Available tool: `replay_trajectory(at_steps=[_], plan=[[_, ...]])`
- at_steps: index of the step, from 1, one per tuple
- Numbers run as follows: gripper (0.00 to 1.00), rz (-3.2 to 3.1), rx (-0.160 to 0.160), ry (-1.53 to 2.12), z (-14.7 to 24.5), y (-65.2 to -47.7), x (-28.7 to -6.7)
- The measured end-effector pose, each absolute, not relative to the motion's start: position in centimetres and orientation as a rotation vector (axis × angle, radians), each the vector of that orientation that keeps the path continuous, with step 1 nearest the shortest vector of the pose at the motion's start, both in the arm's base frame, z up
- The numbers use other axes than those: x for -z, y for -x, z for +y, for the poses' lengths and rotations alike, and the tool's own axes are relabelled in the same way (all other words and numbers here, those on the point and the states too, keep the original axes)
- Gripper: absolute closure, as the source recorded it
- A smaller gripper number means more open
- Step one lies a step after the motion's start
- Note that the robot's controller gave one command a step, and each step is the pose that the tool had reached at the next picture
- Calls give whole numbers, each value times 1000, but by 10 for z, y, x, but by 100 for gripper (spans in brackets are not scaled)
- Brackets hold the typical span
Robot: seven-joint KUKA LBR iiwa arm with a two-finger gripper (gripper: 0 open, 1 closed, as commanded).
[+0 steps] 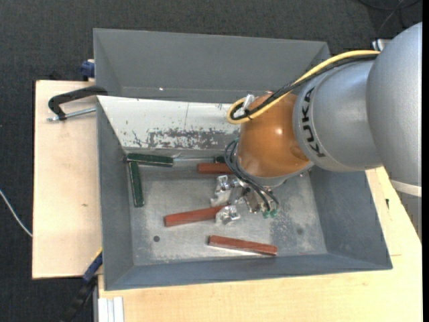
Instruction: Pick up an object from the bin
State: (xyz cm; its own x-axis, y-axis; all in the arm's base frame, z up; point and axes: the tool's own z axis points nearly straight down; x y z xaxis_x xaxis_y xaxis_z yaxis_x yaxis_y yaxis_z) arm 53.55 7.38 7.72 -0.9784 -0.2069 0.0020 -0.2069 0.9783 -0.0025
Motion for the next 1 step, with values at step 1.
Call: replay_trajectory(at_steps=[1], plan=[[100,-3145,2,-242,75,-561,-235]])
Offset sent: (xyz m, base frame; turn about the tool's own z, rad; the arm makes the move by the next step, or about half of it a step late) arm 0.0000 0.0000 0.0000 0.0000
